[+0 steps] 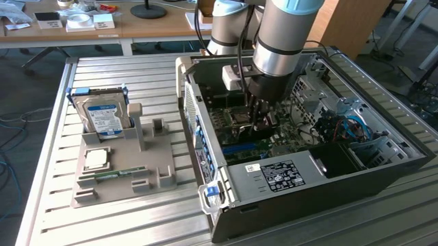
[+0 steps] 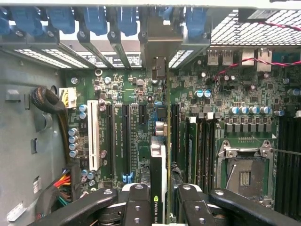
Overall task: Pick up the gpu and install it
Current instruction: 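Insert the gpu into the slot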
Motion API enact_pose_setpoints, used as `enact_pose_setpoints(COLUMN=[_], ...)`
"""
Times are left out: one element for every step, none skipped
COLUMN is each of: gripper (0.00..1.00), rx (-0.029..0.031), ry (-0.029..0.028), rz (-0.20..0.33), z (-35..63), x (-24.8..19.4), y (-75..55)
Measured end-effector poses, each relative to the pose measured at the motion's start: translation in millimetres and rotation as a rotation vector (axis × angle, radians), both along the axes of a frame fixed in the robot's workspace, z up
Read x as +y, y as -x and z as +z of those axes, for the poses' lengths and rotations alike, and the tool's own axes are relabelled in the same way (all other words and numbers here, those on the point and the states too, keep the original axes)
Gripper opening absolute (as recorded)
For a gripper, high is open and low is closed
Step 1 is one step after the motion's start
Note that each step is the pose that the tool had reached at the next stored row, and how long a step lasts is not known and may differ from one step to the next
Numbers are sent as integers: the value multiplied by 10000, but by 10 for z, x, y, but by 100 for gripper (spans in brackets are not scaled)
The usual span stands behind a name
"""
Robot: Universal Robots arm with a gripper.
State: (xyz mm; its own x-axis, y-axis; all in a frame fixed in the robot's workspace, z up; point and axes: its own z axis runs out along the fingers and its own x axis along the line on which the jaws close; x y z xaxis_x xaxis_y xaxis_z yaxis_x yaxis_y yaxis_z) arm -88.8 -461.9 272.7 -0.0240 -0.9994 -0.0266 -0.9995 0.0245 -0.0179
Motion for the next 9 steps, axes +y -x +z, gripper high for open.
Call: enact_pose_setpoints(gripper=[27,27,27,27,27,27,27,27,27], rx=[0,0,0,0,0,0,0,1,0], ry=[0,0,1,1,-1,-1,-1,1,1], rz=[0,0,0,0,1,0,1,3,3], z=[0,0,0,0,0,-2,-7,-14,-22], x=[0,0,0,0,0,0,0,0,0], y=[7,13,18,23,28,32,34,34,35])
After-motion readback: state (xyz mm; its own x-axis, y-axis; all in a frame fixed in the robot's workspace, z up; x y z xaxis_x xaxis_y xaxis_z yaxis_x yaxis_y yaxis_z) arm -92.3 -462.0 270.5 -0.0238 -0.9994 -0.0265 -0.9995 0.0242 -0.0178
